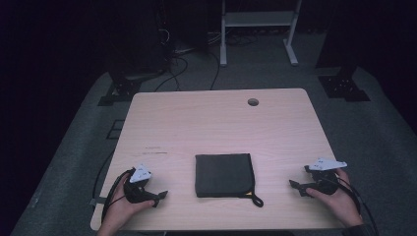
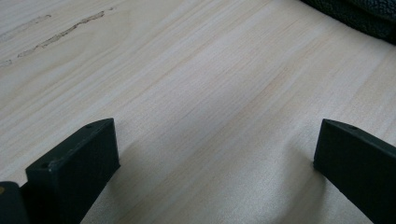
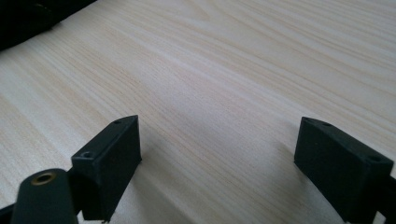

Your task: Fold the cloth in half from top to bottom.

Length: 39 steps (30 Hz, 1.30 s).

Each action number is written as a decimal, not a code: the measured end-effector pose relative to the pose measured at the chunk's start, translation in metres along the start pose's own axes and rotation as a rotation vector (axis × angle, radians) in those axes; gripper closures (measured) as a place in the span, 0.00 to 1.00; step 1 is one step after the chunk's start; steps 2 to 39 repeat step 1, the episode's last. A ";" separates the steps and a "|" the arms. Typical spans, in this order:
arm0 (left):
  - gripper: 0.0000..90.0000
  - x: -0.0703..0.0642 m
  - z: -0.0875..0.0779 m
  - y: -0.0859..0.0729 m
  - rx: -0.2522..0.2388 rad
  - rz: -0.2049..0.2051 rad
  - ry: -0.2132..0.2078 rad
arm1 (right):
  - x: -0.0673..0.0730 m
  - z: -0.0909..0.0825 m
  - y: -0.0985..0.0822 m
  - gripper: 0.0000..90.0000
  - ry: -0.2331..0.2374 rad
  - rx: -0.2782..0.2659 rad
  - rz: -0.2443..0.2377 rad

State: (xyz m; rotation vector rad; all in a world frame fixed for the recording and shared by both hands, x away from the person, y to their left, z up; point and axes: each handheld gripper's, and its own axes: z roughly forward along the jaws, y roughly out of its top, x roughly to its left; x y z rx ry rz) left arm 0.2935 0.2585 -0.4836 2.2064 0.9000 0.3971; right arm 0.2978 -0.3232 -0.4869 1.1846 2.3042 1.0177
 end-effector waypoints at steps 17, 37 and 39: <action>0.00 0.000 0.000 0.000 0.000 0.000 0.000 | 0.000 0.000 0.000 0.15 -0.001 0.000 0.001; 0.00 0.000 0.000 0.000 0.000 0.000 0.000 | 0.000 0.000 0.000 0.15 -0.001 0.000 0.001; 0.00 0.000 0.000 0.000 0.000 0.000 0.000 | 0.000 0.000 0.000 0.15 -0.001 0.000 0.001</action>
